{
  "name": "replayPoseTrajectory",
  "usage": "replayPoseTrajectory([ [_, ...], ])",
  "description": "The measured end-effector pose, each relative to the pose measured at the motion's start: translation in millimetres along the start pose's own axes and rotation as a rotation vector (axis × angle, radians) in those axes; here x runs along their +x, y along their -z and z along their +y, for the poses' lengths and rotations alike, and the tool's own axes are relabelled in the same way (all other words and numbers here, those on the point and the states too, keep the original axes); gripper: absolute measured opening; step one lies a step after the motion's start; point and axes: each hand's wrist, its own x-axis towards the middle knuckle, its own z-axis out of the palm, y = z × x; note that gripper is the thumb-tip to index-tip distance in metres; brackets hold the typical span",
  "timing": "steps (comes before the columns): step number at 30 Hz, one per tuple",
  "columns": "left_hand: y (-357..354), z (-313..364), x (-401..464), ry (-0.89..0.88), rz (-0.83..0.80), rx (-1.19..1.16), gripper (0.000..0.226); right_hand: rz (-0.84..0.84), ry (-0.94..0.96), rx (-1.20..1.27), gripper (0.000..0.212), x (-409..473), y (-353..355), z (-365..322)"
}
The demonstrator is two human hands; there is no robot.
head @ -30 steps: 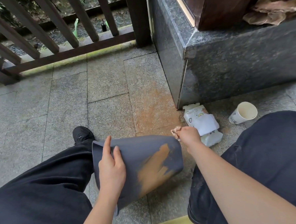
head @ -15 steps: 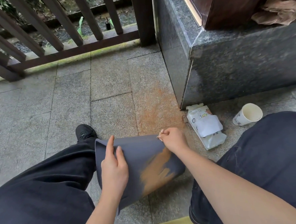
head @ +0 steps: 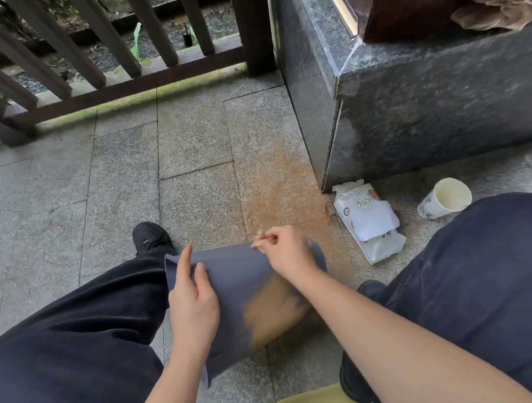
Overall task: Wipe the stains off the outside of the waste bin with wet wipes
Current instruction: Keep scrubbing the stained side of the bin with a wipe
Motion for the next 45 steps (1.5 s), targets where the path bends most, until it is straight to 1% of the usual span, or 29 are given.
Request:
replayPoseTrajectory([
  [2, -1.0, -0.2, 0.4, 0.004, -0.008, -0.002, 0.042, 0.089, -0.182, 0.001, 0.018, 16.0, 16.0, 34.7],
  [4, -2.1, 0.1, 2.0, -0.009, -0.020, 0.000, 0.042, 0.161, -0.329, 0.078, 0.016, 25.7, 24.8, 59.6],
  [10, -5.0, -5.7, 8.0, -0.045, -0.014, 0.026, 0.041, 0.265, -0.382, 0.162, 0.011, 21.0, 17.9, 74.6],
  [12, -1.5, -7.3, 12.2, -0.039, -0.014, 0.020, 0.042, 0.280, -0.368, 0.174, 0.009, 16.3, 16.1, 74.3],
  [15, 1.2, -12.7, 21.5, 0.003, -0.031, 0.004, 0.045, 0.286, -0.237, 0.133, 0.012, 8.6, 10.5, 62.6],
  [20, -0.3, -16.2, 30.9, 0.041, -0.047, 0.009, 0.045, 0.234, -0.013, 0.089, 0.012, -6.5, -5.3, 37.2],
  [26, -1.3, -17.3, 37.6, 0.057, -0.031, 0.007, 0.045, 0.272, 0.149, 0.021, 0.007, -25.3, -18.2, 24.5],
  [33, -5.1, -14.4, 51.7, 0.114, 0.012, 0.003, 0.047, 0.263, 0.372, 0.146, 0.005, -47.6, -32.5, 0.3],
  [36, -5.3, -13.4, 55.5, 0.125, 0.021, 0.016, 0.047, 0.216, 0.466, 0.154, 0.006, -54.9, -37.7, -0.9],
  [41, -7.4, -11.0, 61.7, 0.152, 0.033, 0.011, 0.048, 0.108, 0.644, 0.088, 0.020, -63.4, -33.2, 1.9],
  [45, -7.9, -11.3, 68.5, 0.189, 0.029, -0.046, 0.050, 0.018, 0.756, -0.014, 0.021, -68.1, -24.1, 4.5],
])
